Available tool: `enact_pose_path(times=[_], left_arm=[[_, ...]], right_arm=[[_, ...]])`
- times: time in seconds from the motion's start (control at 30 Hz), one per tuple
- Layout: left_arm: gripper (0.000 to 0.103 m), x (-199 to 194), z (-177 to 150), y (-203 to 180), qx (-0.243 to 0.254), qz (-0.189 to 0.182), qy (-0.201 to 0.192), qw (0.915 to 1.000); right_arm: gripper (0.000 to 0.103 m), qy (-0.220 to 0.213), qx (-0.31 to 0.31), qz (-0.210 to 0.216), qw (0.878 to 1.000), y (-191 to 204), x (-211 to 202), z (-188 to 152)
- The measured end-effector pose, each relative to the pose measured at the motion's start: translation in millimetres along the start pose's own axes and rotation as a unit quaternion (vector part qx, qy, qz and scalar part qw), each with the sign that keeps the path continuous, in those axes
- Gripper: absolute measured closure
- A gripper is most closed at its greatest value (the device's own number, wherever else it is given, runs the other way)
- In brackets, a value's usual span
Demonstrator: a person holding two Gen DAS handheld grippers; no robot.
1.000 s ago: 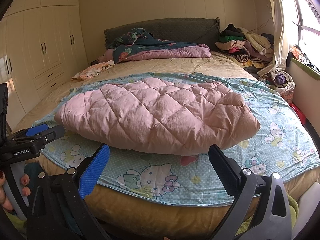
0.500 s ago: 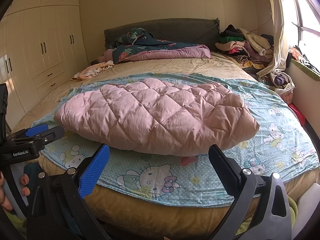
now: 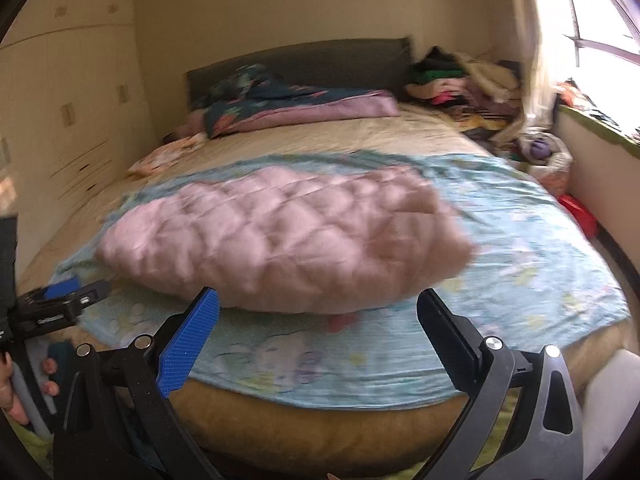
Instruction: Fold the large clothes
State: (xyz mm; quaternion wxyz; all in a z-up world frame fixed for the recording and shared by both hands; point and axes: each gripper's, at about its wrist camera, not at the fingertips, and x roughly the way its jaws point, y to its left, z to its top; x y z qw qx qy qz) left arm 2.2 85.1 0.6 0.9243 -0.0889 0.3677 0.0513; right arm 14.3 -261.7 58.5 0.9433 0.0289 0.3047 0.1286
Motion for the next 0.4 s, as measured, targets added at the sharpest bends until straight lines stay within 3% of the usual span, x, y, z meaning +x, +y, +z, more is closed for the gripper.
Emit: enact_pose_path(times=[0.1, 0.2, 0.27, 0.3, 0.4], left_arm=[[0.009, 6, 8, 28, -0.029, 0.031, -0.003, 0.9991], [0.009, 16, 27, 76, -0.075, 0.094, -0.02, 0.9925], [0.009, 29, 43, 118, -0.111, 0.128, -0.018, 0.9854], [0.009, 35, 49, 132, -0.123, 0.145, -0.02, 0.9815], [0.009, 56, 72, 199, -0.168, 0.214, -0.028, 0.9619]], right_arm=[[0.004, -0.016, 0.045, -0.045, 0.998, -47, -15, 2], [0.004, -0.029, 0.091, -0.137, 0.986, -116, -31, -2], [0.004, -0.038, 0.139, -0.212, 0.967, -180, -43, -15], [0.004, -0.025, 0.172, -0.265, 0.949, -222, -47, -25], [0.004, -0.005, 0.261, -0.348, 0.901, -321, -57, -62]])
